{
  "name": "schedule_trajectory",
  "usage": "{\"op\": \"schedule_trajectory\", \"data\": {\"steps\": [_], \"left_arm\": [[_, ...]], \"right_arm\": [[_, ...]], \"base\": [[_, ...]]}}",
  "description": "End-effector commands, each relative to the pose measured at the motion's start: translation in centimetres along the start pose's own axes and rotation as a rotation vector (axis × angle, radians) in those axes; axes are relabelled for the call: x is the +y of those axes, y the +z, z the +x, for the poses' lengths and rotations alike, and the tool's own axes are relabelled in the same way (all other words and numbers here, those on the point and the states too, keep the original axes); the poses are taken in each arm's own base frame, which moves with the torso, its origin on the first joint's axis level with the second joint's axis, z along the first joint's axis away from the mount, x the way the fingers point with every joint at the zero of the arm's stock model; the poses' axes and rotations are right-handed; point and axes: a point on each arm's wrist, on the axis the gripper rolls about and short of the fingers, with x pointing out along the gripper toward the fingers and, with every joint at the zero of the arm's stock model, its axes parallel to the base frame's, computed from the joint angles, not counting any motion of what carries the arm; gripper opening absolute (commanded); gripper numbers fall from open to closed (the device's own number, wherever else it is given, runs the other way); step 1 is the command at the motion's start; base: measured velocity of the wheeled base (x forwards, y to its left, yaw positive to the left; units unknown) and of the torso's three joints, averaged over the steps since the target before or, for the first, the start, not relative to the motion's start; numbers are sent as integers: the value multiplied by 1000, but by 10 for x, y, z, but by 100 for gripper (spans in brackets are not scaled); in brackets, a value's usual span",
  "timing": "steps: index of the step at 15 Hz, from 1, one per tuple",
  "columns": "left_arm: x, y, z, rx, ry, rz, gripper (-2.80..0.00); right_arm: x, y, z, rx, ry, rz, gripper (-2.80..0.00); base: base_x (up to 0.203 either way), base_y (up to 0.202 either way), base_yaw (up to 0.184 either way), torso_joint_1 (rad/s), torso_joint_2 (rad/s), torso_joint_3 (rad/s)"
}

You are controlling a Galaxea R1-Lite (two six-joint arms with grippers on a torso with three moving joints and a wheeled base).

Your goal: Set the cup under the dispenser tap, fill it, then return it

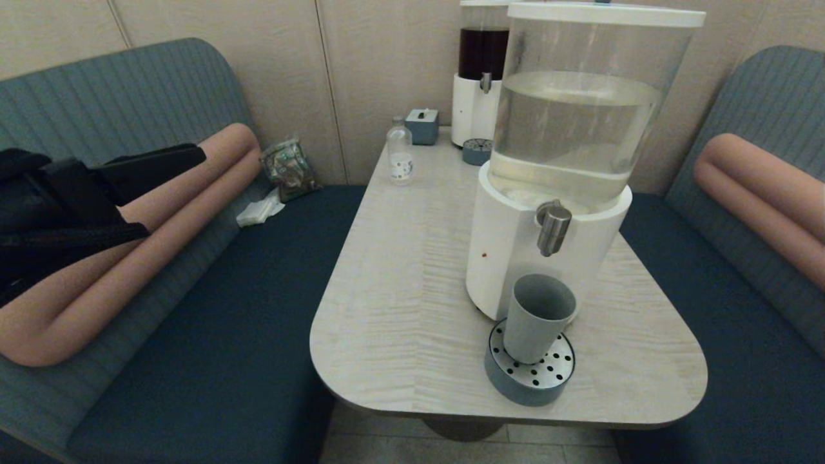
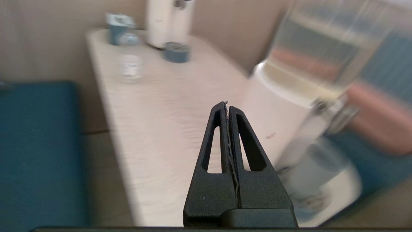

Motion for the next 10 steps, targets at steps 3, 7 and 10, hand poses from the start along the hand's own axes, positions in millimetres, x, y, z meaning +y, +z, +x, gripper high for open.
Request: {"op": "schedule_trajectory", "data": {"steps": [3,7,10], "left_arm": [[6,-14,7,61,-90,-94,-280],[14,-30,11,98,-35,-102,0],[22,-51,16,178,-65,-44,0]], "right_arm": [[0,0,0,-2,2,0,-280],[0,0,0,-2,1,0,-280],[0,0,0,-2,1,0,-280]], "base": [[0,0,0,0,0,0],[0,0,0,0,0,0],[0,0,0,0,0,0]]}}
